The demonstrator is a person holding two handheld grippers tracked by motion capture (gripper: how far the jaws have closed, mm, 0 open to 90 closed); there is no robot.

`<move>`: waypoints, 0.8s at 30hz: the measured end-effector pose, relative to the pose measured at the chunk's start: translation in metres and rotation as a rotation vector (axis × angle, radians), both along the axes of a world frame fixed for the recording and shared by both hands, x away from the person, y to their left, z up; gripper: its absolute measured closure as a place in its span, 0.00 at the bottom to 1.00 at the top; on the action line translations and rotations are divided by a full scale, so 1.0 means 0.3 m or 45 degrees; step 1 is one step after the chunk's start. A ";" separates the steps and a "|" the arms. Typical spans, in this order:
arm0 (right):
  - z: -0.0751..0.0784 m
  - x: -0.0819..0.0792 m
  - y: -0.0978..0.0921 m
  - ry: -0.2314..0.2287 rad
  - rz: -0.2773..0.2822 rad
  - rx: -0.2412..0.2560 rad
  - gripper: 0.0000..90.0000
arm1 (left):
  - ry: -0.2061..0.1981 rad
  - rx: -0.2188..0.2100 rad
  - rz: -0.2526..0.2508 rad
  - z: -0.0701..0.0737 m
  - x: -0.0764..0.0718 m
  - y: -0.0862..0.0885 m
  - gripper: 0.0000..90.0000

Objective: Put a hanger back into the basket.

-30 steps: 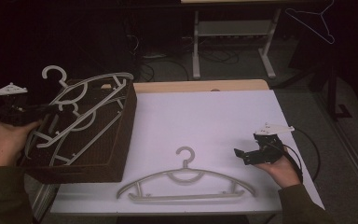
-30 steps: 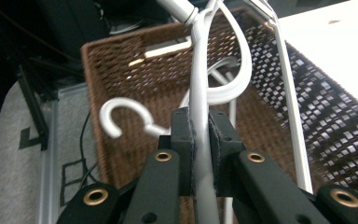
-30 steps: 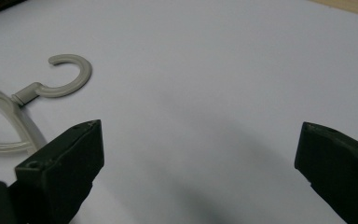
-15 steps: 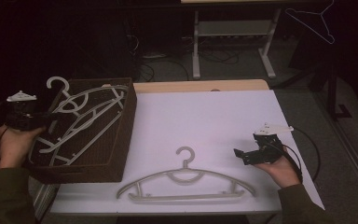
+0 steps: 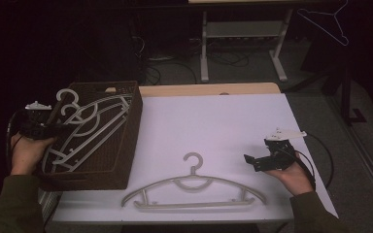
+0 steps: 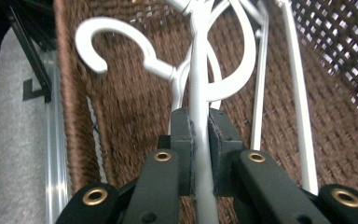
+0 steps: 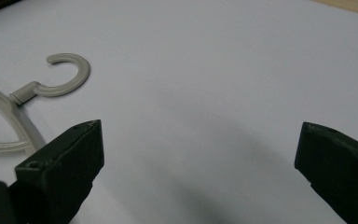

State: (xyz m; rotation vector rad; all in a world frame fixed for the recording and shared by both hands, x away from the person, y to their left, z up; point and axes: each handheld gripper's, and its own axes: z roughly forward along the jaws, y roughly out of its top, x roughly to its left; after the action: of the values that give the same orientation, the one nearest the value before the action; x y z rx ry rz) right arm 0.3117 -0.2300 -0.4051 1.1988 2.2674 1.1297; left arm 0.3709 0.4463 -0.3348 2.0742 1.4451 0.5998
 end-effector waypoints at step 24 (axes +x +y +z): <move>0.009 -0.004 -0.001 -0.010 0.006 0.010 0.01 | -0.130 -0.294 -0.222 0.055 -0.015 -0.170 0.34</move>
State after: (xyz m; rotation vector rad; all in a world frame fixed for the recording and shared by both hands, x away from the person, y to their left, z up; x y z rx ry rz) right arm 0.3106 -0.2302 -0.4024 1.1905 2.2630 1.1442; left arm 0.3664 0.3952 -0.3184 1.9333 1.2006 0.4402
